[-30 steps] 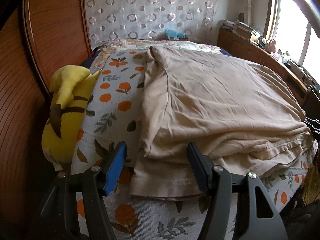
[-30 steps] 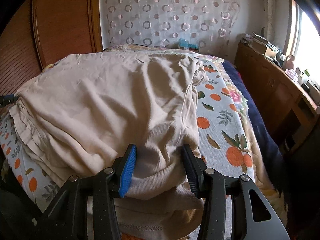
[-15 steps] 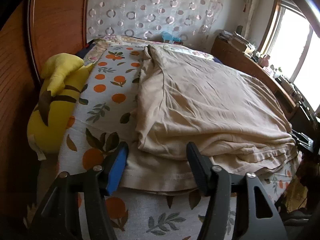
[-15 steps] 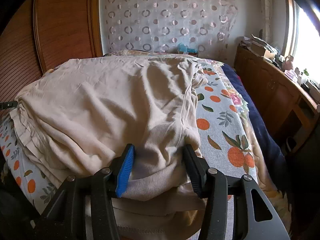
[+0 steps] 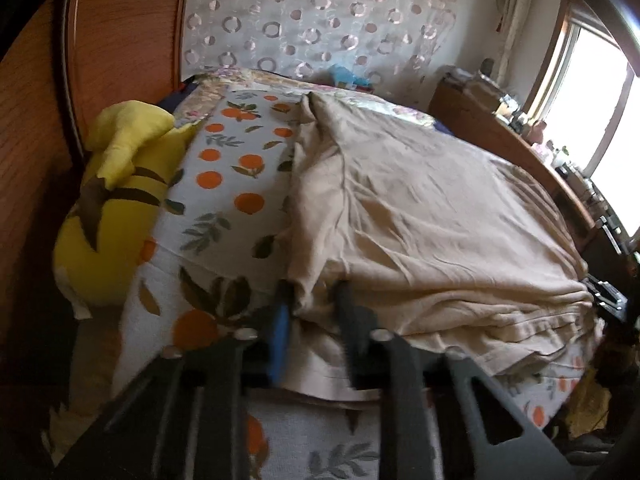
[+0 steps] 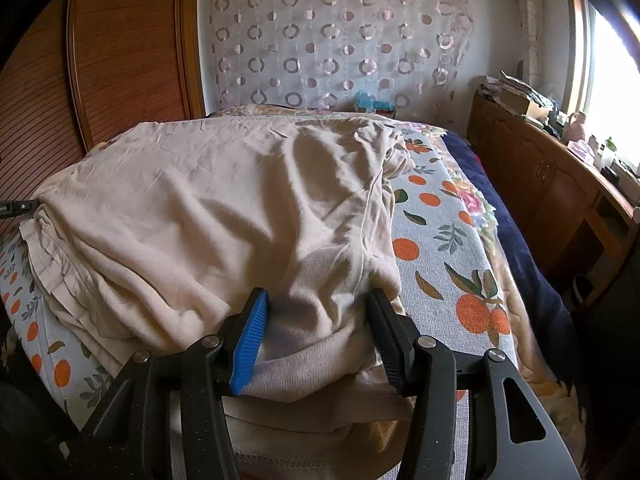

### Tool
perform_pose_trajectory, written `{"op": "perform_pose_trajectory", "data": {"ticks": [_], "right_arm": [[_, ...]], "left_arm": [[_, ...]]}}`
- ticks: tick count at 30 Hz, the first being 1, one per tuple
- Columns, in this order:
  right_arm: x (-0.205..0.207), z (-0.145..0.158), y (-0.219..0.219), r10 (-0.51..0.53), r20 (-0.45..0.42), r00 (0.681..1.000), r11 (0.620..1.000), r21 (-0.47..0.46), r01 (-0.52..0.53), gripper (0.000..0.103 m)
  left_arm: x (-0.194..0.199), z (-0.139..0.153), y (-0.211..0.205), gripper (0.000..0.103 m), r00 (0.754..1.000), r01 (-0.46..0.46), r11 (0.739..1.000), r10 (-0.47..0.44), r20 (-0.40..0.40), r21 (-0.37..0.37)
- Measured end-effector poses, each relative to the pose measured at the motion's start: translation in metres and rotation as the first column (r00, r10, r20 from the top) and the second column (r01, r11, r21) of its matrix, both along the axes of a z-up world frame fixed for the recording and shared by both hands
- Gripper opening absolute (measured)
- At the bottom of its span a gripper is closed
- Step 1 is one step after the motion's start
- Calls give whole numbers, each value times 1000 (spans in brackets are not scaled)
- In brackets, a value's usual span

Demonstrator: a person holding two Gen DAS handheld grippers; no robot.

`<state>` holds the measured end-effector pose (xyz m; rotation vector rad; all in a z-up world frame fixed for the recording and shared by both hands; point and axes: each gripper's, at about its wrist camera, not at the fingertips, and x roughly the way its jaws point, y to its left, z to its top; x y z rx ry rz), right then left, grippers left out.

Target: Fold small clothes

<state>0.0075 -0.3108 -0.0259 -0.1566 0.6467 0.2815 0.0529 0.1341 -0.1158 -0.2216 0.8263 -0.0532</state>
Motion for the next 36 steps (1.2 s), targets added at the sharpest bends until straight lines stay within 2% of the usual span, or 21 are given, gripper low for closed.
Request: {"op": "perform_pose_trajectory", "data": {"ticks": [4,7,13,18,27,31,36], "right_arm": [[0,0,0,1,0,1000,1000,0,-1,54],[0,0,0,1,0,1000,1000,0,-1,54],[4,6,-3,-12,-36,999,1000,6,13,54],[-2,21,-17,-47,-1,999,998,47,47,54],[-20,31,-34,-73,37,997,997,39,72,54],[-25,32,-44,-85,51,995,995,59,82,54],[-27,30,-52,-106,59,993,992,80,101,54]], "left_arm": [[-2,6,-4,6,999,32,999,-32,16,0],[-7,24,-14,5,994,73,996,-69,87,-44],[2,69,-60,5,962,192,981,-183,203,-28],[27,97,-113,5,916,315,949,-298,270,-23],[49,131,-193,5,834,479,878,-452,316,-9],[60,147,-230,5,793,544,839,-522,314,23],[63,168,-268,5,739,617,787,-592,321,30]]}}
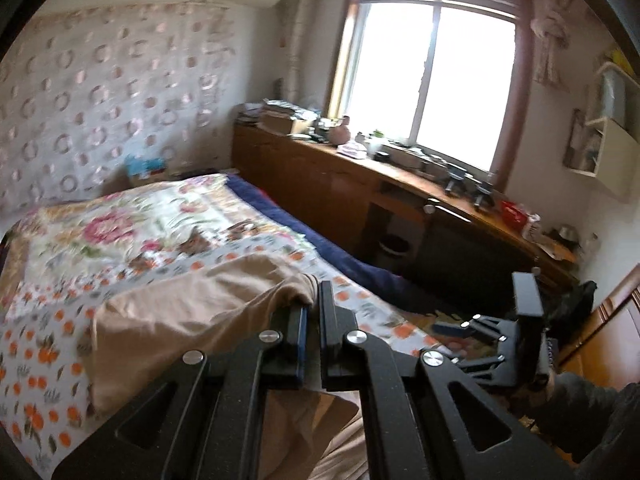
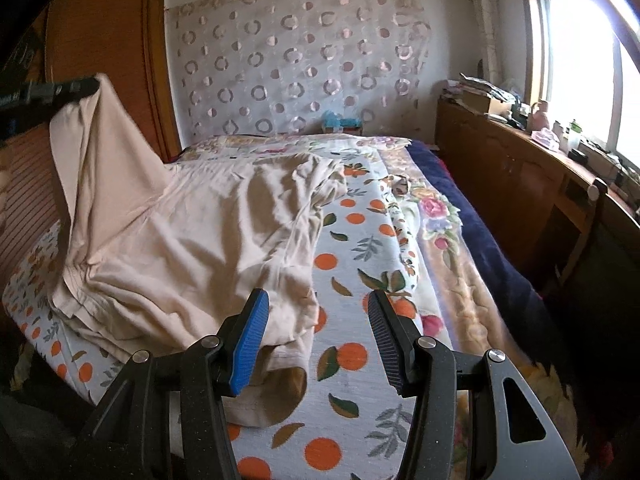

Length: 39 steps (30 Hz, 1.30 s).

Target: Fold small clothes

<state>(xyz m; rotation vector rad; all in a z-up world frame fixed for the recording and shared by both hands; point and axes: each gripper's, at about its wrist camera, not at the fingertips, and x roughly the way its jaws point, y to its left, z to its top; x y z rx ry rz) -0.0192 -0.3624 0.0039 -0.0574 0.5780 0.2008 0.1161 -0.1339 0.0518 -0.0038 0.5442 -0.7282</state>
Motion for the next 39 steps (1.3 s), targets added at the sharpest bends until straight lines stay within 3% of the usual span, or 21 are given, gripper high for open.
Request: {"op": "perform_pose_trajectory", "data": {"ticks": [6,8,10,12,18,24,30,39], "right_arm": [[-1,0,-4,-7,9,1000,1000,8,7,54],[0,-1,-8,-10,12,1000,1000,13,9,54],[-1,-2,-9,-8,10,1000,1000,13,8,54],[-1,-3,-9,-9,9,1000,1000,9,9,54],[2,-4,-9,-3,11,1000,1000,11,3,54],[10,3,1,28,20,999,1000,-6,-28,54],[24,18,27,87,49,995,996,-30,-86,54],[52,22,86,225,39,974,973,-63,-222,54]], "left_arm": [[-3,17,-43,5,996,95,995,-95,0,19],[0,10,-54,6,995,96,992,-95,-20,77],[1,3,-57,14,996,93,990,-91,-24,108],[0,-4,-49,44,995,99,991,-96,-37,92],[-1,-18,-18,70,999,2,996,2,-44,90],[-9,-40,35,76,990,-126,986,131,-47,107],[-17,-61,87,76,960,-261,959,269,-72,107],[-19,-84,134,76,923,-364,926,373,-91,103]]}}
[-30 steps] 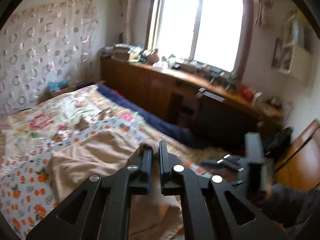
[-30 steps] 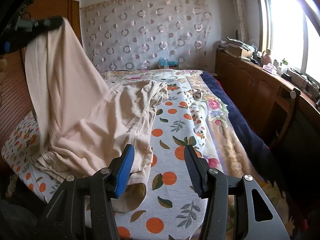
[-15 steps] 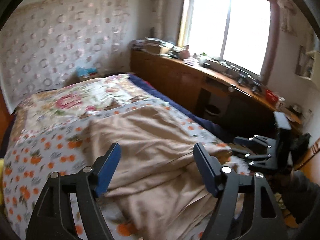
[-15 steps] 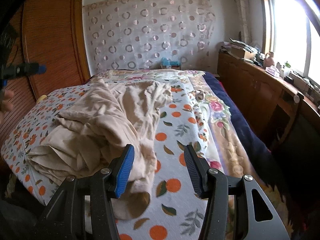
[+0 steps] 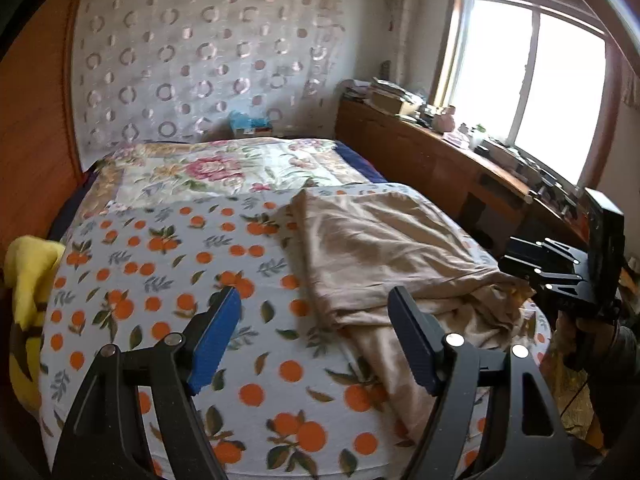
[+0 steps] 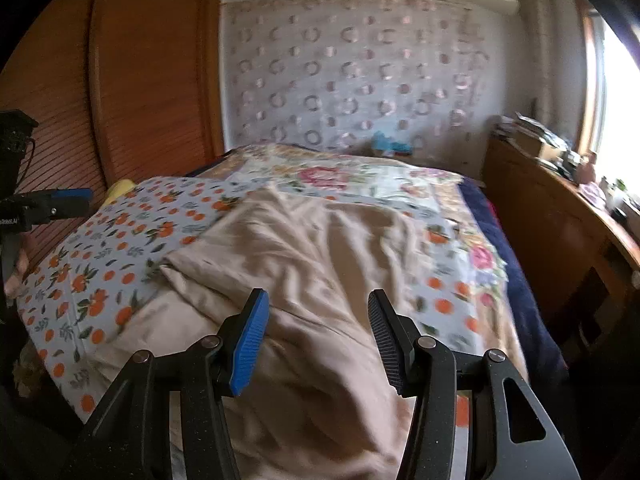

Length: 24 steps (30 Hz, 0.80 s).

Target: Fold small clothes

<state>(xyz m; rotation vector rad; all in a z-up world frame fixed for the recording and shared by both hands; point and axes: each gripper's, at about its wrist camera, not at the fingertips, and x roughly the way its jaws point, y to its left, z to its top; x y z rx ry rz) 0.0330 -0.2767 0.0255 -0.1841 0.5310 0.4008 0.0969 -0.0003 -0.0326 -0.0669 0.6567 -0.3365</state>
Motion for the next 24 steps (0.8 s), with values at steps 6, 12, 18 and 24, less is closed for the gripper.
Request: {"op": "perform_pose_trajectory", "data": {"ticks": [6,12,18,24], "right_arm": [[31,-5,49,115,-48,992,993,-33,-117,54],[67,-9,82,182,-110,977,980,-67,-190,54],[85,-17,108,244,-170,955,958,-110,-265,54],[87,-26,129,304,-242,921,929,-138,-343,54]], "left_arm": [[-2,-13,16,76,999,-45,999,45,-8,2],[-4,-18,28,76,998,-67,998,67,-7,1],[-5,-20,32,76,997,-73,997,73,-6,1],[-7,-21,34,76,997,-78,997,78,-4,-3]]}}
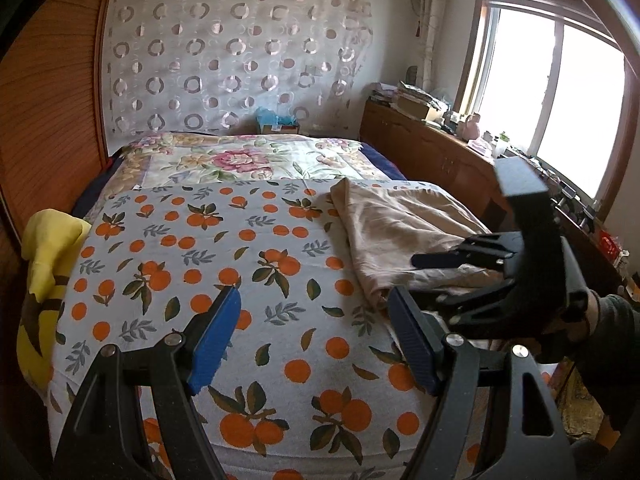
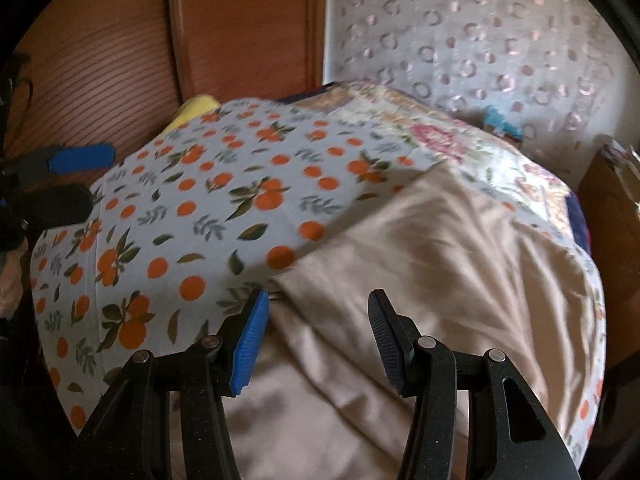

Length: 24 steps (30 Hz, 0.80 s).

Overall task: Fold small clothes
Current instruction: 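Grasp the shirt edge with the right tool and lift it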

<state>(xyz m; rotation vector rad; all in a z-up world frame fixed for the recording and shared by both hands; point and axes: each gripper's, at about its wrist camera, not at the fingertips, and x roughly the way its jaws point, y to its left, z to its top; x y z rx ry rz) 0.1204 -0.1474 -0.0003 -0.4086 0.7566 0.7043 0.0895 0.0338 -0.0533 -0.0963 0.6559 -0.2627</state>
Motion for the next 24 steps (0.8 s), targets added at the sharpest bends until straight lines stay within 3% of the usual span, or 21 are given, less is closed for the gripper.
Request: {"op": "perform_pose_trajectory", "data": {"ticks": [7,9,10,11,13,18,24], "right_arm": [[19,-11,23,29,-27,999,994,-106,-31,53],[28,-8,21,30,-47,998,995,-92,-34,53],[30,-7,23,25,-37,999,994,-102,-29,35],[33,-5,22,11,-8,1000,991,-130,-12,10],[40,2,19,8,-3,1000,995,-98,-8,9],[64,47,-19,-109,130,986,993,-35,114,8],[124,78,-66,-248,231,941,961,-64,269,8]], "left_arm": [[-4,-7,1,76,1000,-4,1000,4,-15,-3],[-4,-8,1,76,1000,0,1000,0,-18,-6],[-5,-9,0,76,1000,2,1000,-2,-19,-5],[-5,-9,0,76,1000,5,1000,-5,-19,-6],[-7,-11,-2,76,1000,13,1000,-13,-21,-10],[-7,-14,-6,76,999,26,999,-27,-28,-18],[-6,-19,-11,76,998,43,999,-44,-38,-25]]}}
